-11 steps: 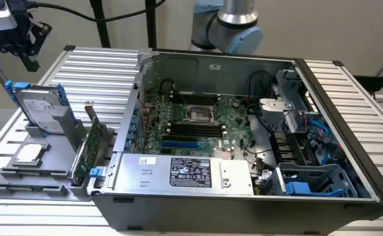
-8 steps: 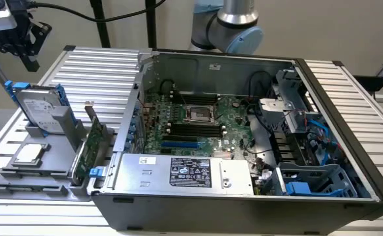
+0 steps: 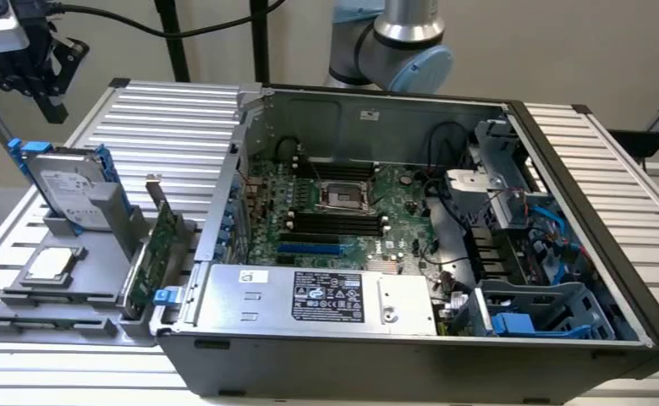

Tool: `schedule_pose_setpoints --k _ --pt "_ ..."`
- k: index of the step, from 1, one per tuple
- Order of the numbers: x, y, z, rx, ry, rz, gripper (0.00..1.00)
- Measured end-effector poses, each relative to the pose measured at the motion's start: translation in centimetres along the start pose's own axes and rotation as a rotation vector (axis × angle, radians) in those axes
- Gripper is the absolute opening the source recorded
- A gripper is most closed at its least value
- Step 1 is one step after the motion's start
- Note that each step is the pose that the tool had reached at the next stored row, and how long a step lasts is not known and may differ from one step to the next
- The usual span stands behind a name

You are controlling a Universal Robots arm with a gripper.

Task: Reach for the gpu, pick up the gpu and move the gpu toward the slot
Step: 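Reach for the gpu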

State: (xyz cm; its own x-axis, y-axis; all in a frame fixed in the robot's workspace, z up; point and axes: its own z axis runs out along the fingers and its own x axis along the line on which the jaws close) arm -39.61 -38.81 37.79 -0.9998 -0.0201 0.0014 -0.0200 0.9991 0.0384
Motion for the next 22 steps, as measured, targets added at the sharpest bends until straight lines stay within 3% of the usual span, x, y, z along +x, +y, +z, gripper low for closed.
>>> schedule_pose_setpoints --k 4,15,22 --pt "0.0 -0.30 0.03 0.0000 0.0000 0.001 0.11" --pt "-0.2 -5.21 0.44 0.0001 0.0000 0.002 0.11" --pt "-2.2 -7.36 0.56 0.0000 -0.0001 0.002 0.11"
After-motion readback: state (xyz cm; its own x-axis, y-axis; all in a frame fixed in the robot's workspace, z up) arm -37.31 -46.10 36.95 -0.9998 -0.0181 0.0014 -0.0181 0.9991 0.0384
